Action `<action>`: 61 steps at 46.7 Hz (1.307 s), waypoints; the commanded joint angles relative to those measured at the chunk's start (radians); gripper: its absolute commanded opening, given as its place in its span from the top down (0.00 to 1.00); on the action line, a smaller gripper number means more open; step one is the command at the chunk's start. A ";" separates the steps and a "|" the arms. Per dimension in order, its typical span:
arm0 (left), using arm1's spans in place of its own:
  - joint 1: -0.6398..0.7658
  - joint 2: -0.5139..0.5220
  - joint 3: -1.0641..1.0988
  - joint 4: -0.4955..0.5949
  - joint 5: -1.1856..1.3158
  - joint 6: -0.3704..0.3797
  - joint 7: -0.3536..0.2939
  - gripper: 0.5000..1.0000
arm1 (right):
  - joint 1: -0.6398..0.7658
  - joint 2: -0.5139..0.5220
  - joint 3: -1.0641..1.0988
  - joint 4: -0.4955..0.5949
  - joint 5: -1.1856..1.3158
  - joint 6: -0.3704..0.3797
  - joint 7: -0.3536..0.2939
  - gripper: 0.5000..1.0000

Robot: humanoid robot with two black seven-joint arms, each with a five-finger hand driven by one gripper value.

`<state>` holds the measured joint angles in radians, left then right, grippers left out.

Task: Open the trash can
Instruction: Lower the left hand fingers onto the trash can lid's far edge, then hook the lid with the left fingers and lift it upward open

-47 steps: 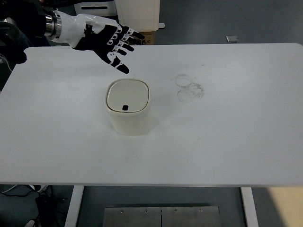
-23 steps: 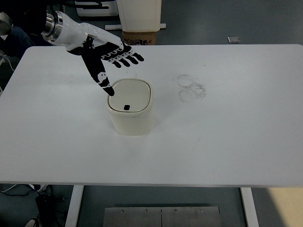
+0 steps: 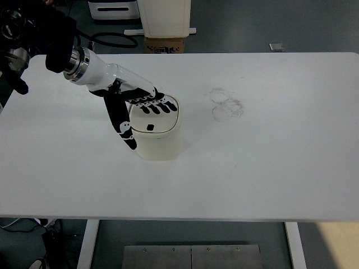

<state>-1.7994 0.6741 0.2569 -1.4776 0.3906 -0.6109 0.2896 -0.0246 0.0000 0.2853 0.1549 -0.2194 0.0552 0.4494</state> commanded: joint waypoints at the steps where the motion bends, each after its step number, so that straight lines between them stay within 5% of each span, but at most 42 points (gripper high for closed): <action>1: 0.000 0.005 0.001 0.000 0.023 0.000 0.000 0.00 | 0.000 0.000 0.000 0.000 0.000 0.000 0.000 0.02; 61: 0.058 -0.004 -0.019 0.043 0.116 0.000 -0.001 0.00 | 0.000 0.000 0.000 0.000 0.000 0.000 0.000 0.02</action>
<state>-1.7186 0.6646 0.2610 -1.4361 0.5171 -0.6108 0.2898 -0.0246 0.0000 0.2853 0.1549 -0.2193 0.0552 0.4494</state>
